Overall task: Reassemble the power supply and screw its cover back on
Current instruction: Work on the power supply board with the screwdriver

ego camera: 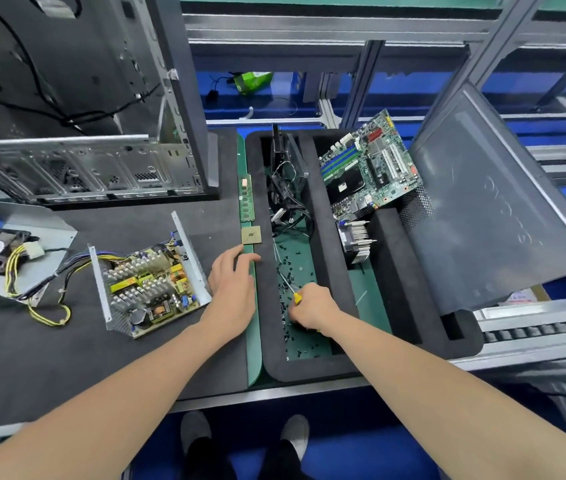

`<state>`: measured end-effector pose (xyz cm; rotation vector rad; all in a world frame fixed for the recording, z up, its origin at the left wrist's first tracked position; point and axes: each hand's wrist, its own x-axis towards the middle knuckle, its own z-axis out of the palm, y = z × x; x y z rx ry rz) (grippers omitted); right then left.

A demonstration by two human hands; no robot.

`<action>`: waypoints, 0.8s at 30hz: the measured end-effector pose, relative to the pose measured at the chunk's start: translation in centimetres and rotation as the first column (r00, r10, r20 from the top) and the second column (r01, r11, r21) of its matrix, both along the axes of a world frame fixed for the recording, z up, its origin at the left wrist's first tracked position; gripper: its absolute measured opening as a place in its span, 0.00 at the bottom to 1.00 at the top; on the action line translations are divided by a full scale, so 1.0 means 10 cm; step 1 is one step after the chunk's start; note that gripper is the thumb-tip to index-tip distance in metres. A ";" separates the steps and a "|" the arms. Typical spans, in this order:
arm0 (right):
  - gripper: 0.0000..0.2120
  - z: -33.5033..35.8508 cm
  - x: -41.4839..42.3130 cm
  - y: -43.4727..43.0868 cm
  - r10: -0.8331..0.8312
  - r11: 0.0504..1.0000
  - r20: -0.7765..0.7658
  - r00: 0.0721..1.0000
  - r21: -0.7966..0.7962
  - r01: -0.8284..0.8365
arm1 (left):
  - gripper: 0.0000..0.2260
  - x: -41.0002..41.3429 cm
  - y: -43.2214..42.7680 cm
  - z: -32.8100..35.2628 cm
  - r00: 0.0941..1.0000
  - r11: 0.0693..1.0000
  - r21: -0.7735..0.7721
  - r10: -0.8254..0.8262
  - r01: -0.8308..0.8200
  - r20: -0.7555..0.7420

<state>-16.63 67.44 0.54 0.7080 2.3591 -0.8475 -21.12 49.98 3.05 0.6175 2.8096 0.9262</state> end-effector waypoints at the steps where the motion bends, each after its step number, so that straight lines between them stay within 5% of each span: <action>1: 0.05 0.00 0.00 0.00 0.028 0.999 0.026 0.999 0.031 -0.029 | 0.19 0.00 -0.01 -0.01 1.000 1.000 0.003 -0.001 0.001 -0.002; 8: 0.06 -0.02 0.00 -0.01 0.191 0.968 0.140 0.972 0.139 -0.211 | 0.19 0.00 -0.01 -0.02 1.000 1.000 0.020 -0.006 0.006 0.006; 24: 0.12 -0.16 0.13 -0.10 0.211 0.951 0.170 0.963 0.192 -0.242 | 0.17 0.00 -0.01 0.01 1.000 1.000 -0.003 -0.018 0.018 -0.005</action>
